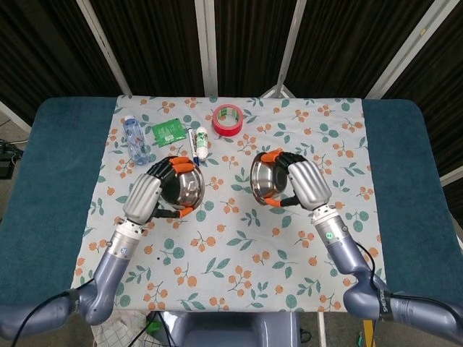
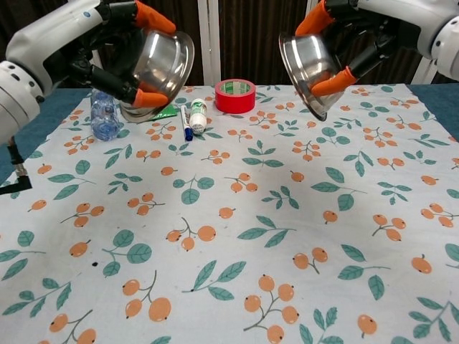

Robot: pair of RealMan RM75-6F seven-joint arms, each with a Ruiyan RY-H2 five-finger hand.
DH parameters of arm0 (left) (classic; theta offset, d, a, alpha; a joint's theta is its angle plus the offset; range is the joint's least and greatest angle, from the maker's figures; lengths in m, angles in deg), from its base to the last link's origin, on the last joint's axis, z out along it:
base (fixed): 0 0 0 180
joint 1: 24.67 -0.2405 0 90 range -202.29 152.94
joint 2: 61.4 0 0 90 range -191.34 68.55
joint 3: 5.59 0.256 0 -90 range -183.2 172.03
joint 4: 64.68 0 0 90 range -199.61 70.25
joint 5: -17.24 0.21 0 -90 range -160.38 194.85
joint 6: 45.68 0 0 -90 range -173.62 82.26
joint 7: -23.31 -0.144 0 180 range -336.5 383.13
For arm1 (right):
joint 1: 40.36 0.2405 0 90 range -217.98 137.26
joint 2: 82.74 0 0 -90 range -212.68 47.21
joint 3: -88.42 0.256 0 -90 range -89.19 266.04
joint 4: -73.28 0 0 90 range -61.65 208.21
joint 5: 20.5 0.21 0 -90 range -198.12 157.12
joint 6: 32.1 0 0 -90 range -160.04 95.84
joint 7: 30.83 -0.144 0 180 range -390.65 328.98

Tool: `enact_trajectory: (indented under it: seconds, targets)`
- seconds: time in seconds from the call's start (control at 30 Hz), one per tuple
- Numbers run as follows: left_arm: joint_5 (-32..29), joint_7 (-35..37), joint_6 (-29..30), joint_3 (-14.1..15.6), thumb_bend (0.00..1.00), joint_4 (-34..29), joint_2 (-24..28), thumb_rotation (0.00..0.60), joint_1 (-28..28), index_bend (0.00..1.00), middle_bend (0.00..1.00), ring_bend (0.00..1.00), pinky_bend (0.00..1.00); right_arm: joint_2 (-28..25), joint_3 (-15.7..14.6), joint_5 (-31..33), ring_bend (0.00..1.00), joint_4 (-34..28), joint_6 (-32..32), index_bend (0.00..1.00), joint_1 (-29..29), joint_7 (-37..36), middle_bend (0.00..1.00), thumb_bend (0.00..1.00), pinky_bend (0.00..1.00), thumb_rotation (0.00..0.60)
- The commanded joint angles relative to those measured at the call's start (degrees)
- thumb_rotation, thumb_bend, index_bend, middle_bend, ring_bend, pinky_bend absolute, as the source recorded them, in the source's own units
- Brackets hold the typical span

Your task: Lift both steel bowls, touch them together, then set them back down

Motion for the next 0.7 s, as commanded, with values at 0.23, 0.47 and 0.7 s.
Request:
enact_trajectory:
  seconds: [0.23,0.47,0.7]
  targets:
    - [-21.2,-15.5,-6.9,-2.9,0.04,-13.8,9.3,0.6,-1.5,0.34,0.15,0.14,0.33,0.2,-4.1,-4.6,0.38,1.1,0.0,0.47,1.2,12.3,0.31,0.05,0.29,0.6]
    - [-27.2,-19.6,-8.1,-3.1,0.04,-13.1,9.8,0.6,-0.4,0.31,0.13,0.11,0.3,2.2,-5.1,-5.0,0.38,3.0,0.3,0.47,1.8,18.7,0.31,0.05,0.29,0.6]
    - [-34.1,-18.0,-13.6,-4.0,0.04,-9.2,8.5,0.6,1.5,0.29,0.1,0.09,0.27,4.5,-5.4,-2.3,0.38,6.4,-1.2,0.47,2.9,25.5,0.31,0.05,0.26,0.6]
